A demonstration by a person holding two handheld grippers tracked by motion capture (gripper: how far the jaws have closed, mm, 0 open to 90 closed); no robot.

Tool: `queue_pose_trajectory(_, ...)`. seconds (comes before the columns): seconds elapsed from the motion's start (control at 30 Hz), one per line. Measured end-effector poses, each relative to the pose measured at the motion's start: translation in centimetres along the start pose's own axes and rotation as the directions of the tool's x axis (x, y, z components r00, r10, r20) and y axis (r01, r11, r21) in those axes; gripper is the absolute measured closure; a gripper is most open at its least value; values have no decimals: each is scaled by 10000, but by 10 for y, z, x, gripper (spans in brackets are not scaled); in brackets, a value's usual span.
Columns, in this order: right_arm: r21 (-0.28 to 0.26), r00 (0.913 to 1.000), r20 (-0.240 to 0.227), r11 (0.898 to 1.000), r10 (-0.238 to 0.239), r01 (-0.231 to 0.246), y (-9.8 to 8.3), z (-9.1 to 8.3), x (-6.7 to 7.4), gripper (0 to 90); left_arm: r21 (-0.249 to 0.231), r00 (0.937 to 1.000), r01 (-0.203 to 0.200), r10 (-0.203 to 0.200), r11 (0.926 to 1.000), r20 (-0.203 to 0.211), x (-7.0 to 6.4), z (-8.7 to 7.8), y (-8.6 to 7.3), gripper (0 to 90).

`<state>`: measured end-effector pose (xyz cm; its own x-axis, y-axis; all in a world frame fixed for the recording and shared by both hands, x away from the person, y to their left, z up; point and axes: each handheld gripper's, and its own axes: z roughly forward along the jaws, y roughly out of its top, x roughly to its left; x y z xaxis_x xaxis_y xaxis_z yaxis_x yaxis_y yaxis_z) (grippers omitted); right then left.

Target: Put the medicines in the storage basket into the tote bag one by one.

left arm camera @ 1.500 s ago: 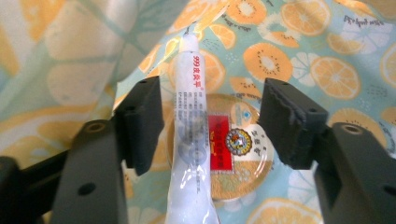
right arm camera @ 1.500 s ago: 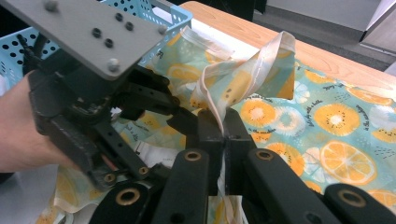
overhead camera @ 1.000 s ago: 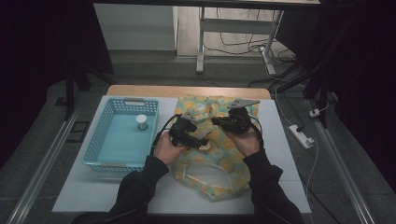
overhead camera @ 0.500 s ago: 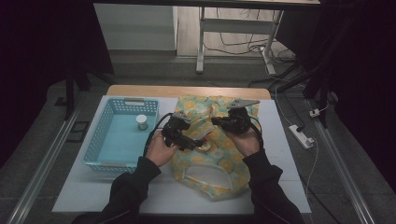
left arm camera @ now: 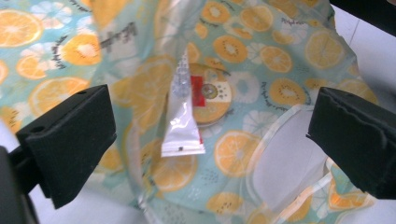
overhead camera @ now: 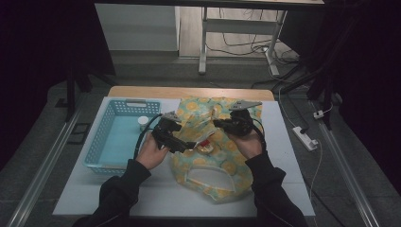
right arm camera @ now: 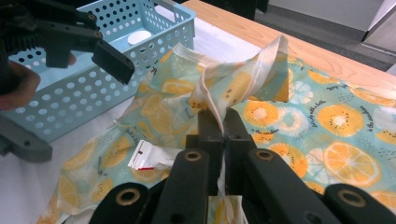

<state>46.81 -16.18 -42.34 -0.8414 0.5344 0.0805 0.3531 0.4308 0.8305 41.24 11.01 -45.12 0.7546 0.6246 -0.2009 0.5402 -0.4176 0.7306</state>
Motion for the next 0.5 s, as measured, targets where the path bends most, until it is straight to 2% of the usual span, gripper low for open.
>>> queue_pose_trajectory(0.3,-1,10000,27,10000,32,-32,0,0,-1,897,-63,9996,259,-260,9996,-134,12,-13,-9,10)
queue_pose_trajectory(0.5,-14,10000,29,10000,31,-31,0,1,0,897,-102,9994,335,-335,9994,-31,23,-24,-17,12)
